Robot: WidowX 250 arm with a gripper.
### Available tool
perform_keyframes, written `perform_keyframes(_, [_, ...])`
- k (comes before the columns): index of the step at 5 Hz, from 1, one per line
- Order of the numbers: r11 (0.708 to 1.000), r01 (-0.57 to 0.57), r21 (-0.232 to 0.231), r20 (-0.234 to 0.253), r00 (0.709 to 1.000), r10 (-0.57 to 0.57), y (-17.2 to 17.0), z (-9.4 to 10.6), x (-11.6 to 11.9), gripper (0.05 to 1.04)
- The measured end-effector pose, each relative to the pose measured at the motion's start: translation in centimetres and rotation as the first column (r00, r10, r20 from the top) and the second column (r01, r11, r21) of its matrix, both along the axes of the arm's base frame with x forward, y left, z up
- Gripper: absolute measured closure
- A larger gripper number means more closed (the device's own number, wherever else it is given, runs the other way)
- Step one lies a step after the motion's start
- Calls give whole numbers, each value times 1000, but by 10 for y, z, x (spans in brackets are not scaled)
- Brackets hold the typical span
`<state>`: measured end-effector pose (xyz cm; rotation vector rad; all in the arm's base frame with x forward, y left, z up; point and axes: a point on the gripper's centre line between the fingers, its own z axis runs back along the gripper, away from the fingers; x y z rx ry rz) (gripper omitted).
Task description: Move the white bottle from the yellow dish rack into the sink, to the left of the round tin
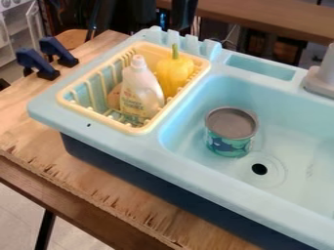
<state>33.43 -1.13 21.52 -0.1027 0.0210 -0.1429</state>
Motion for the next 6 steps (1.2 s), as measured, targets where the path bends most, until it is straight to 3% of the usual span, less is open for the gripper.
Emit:
perform_keyframes(1, [1000, 1, -1, -41, 999, -1, -1, -13, 0, 83])
perform_keyframes(2, [1000, 0, -17, -24, 1000, -1, 3, -19, -8, 83])
perform_keyframes(3, [999, 25, 28, 33, 999, -26, 1, 2, -18, 83])
perform_keyframes(5, [982, 91, 166, -93, 993, -77, 5, -18, -44, 83])
perform_keyframes(6, [984, 71, 166, -140, 989, -48, 16, -31, -52, 83])
